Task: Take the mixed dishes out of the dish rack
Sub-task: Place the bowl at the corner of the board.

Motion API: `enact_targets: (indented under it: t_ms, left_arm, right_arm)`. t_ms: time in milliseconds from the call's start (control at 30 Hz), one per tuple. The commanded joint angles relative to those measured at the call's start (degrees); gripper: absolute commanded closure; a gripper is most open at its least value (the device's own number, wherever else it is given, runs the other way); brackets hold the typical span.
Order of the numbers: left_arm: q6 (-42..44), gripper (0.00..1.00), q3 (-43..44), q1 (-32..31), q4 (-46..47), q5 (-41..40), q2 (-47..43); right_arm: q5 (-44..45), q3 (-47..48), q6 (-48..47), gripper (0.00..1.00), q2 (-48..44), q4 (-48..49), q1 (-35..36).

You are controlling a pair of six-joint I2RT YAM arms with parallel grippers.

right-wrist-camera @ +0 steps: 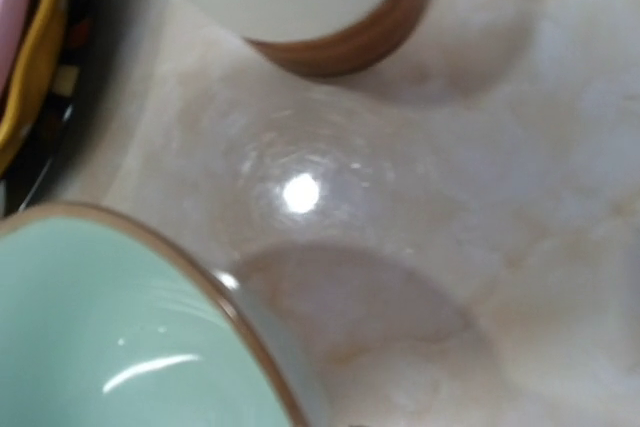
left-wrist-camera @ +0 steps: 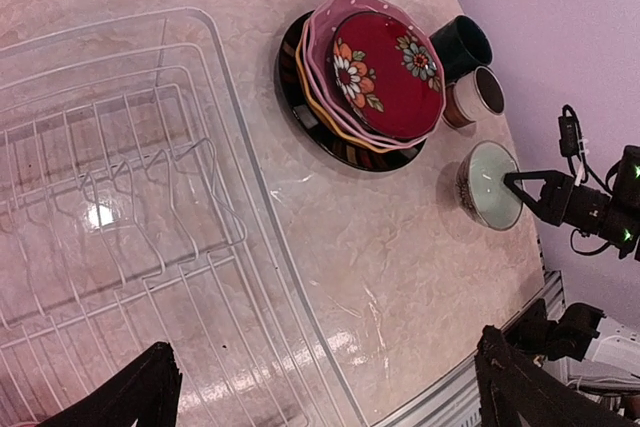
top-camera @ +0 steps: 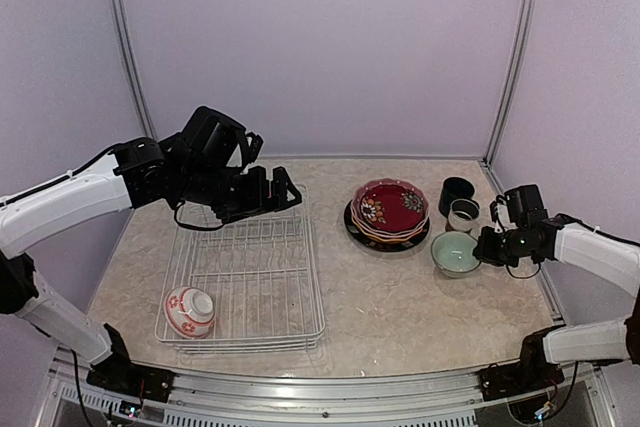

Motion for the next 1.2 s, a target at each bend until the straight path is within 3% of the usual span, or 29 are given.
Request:
enact_targets:
  t_ms: [0, 700, 867, 1000, 1167]
  left_arm:
    - [-0.91, 0.01, -1.74, 0.90, -1.02, 0.57, -2.25]
    - [-5.32, 0.01, -6.43, 5.36, -6.92, 1.65, -7.22]
    - [-6.69, 0.01, -8.21, 6.03, -8.54, 2.81, -8.80]
    - [-8.28, 0.01, -10.30, 7.77, -11.39, 3.95, -11.13]
    - [-11.65, 0.01, -12.80, 9.56, -18.18, 2.44, -14.72]
  right_arm:
    - [-5.18, -0.30, -1.27, 1.00, 1.73, 4.88, -0.48]
    - [-5.82, 1.31, -2.48, 0.98, 9.81, 8.81, 7.00]
    - [-3.85, 2.10, -2.70, 0.72, 7.81, 6.81, 7.02]
    - [-0.76, 3.67, -3.62, 0.44, 5.22, 4.01, 6.93]
    - [0.44, 6.61, -5.28, 0.21, 3.12, 1.61, 6.39]
